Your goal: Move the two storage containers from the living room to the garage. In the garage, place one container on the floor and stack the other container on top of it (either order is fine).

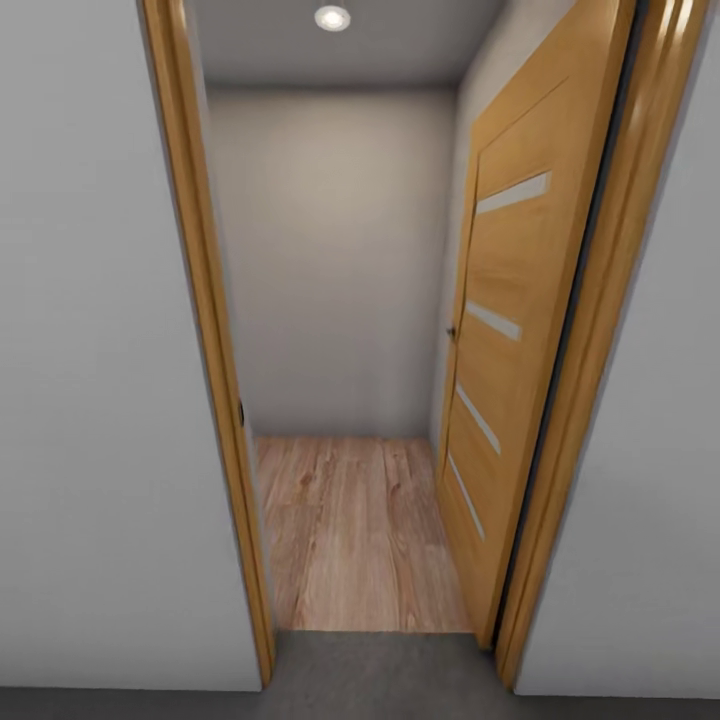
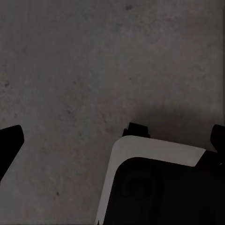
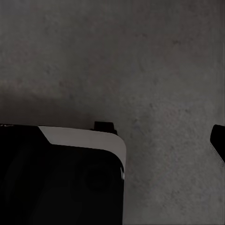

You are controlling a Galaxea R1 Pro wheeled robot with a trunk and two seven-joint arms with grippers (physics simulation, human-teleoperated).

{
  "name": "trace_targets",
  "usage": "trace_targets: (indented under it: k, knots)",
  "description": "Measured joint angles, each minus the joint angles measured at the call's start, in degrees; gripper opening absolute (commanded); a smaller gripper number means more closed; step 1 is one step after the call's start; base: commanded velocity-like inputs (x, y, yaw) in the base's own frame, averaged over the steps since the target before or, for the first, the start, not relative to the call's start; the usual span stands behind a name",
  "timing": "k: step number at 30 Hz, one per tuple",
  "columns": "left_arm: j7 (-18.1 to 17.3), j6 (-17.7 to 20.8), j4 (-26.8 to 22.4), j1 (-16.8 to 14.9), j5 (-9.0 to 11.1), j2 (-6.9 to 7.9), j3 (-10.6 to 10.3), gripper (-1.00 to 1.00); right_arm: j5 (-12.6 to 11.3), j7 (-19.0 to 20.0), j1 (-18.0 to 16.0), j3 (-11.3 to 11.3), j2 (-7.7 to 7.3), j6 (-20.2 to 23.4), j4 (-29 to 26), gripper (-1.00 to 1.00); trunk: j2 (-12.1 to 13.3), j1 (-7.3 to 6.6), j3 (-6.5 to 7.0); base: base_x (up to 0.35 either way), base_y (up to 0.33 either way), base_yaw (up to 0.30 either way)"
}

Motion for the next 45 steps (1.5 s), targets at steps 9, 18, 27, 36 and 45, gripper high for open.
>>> trace_targets:
  k: [9,18,27,36,45]
  knots:
    - [0.0,0.0,0.0,0.0,-0.1,0.00,0.0,1.00,0.0,-0.1,0.0,0.0,0.23,0.1,0.0,1.00,0.0,0.00,0.00,0.321,0.000,0.000]
    - [0.0,0.0,0.0,0.0,-0.1,0.00,0.0,1.00,0.0,0.0,0.0,0.0,0.29,0.1,0.0,1.00,0.0,0.00,0.00,0.321,0.000,0.000]
    - [0.0,0.0,0.0,0.0,-0.1,-0.02,0.0,1.00,0.0,0.0,0.0,0.0,0.33,0.1,0.0,1.00,0.0,0.00,0.00,0.319,-0.033,0.000]
    - [0.0,-0.1,0.0,0.0,-0.1,0.00,0.0,1.00,0.0,-0.1,0.0,0.0,0.27,0.1,0.0,1.00,0.0,0.00,0.00,0.303,-0.160,0.000]
    - [0.0,-0.2,0.0,0.0,0.0,0.00,0.0,1.00,0.0,-0.1,0.0,0.0,0.17,0.1,0.0,1.00,0.0,0.03,0.00,0.111,-0.059,0.000]
